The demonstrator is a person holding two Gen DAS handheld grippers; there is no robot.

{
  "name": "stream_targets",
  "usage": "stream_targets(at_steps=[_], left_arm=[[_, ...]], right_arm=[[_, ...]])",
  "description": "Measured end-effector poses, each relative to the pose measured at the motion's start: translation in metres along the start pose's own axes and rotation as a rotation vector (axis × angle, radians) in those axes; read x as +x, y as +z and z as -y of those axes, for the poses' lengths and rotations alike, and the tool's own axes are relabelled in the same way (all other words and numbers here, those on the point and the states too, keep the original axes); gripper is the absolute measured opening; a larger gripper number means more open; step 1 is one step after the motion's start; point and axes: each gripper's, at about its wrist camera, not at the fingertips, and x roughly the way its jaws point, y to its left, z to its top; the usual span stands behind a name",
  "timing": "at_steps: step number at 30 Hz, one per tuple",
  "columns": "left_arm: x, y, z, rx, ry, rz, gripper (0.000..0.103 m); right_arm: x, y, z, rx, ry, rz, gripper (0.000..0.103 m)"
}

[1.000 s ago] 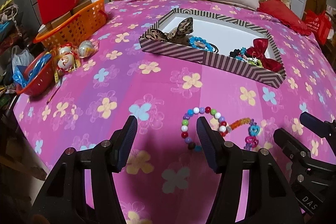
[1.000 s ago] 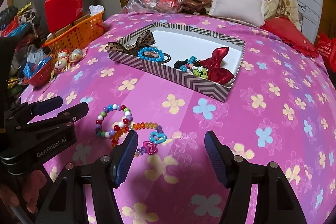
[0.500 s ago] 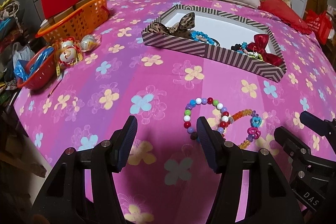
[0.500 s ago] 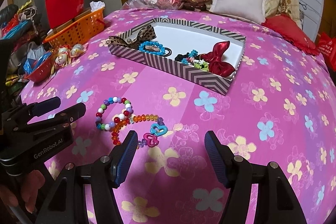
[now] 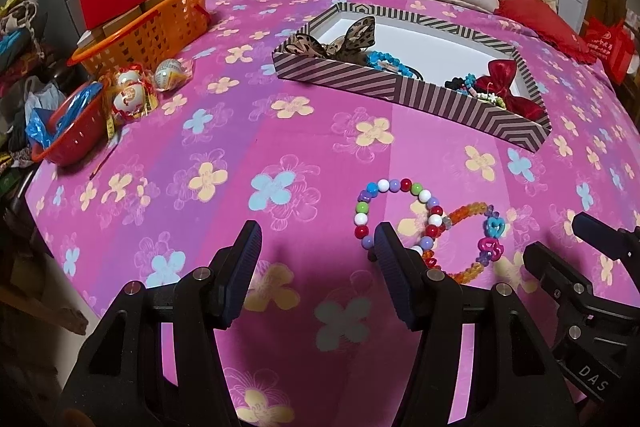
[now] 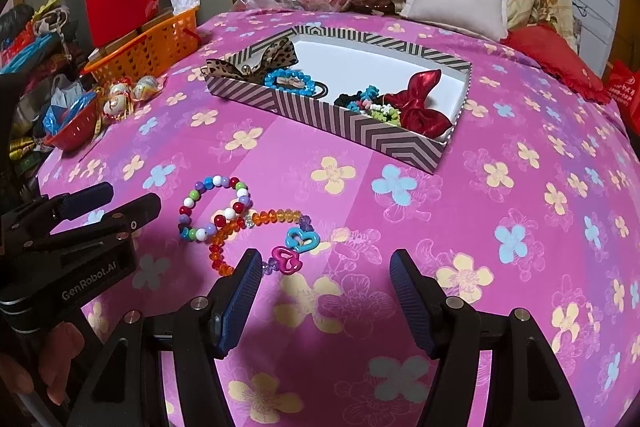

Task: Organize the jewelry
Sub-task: 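Move both open tools down to the remaining bracelets on the bedspread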

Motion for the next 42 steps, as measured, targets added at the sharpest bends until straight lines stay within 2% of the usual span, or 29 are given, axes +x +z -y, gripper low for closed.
stream_targets(at_steps=[10, 21, 29, 30, 33, 38, 42], left_arm=[[0.005, -0.002, -0.003, -0.01, -0.003, -0.014, 0.059], [0.025, -0.003, -0.034, -0.082, -0.026, -0.079, 0.059], [0.032, -0.001, -0.027, -0.085, -0.045, -0.103, 0.059], [0.033, -0.001, -0.026, -0.083, -0.046, -0.105, 0.059], [0.035, 0.001, -0.023, -0.078, -0.045, -0.108, 0.059], [0.039, 0.005, -0.019, -0.074, -0.046, -0.112, 0.059], [0.043, 0.008, -0.01, -0.056, -0.049, -0.115, 0.059]], right_arm=[[0.007, -0.003, 0.004, 0.006, 0.002, -0.018, 0.064], [0.018, -0.003, 0.006, 0.018, 0.039, -0.024, 0.064], [0.042, 0.002, -0.003, -0.014, 0.04, -0.022, 0.064], [0.042, 0.002, -0.003, -0.026, 0.03, -0.017, 0.063], [0.041, 0.001, -0.001, -0.056, -0.005, -0.023, 0.051], [0.038, -0.002, 0.018, -0.025, -0.04, -0.037, 0.05], [0.036, -0.003, 0.026, 0.002, -0.016, -0.026, 0.051]])
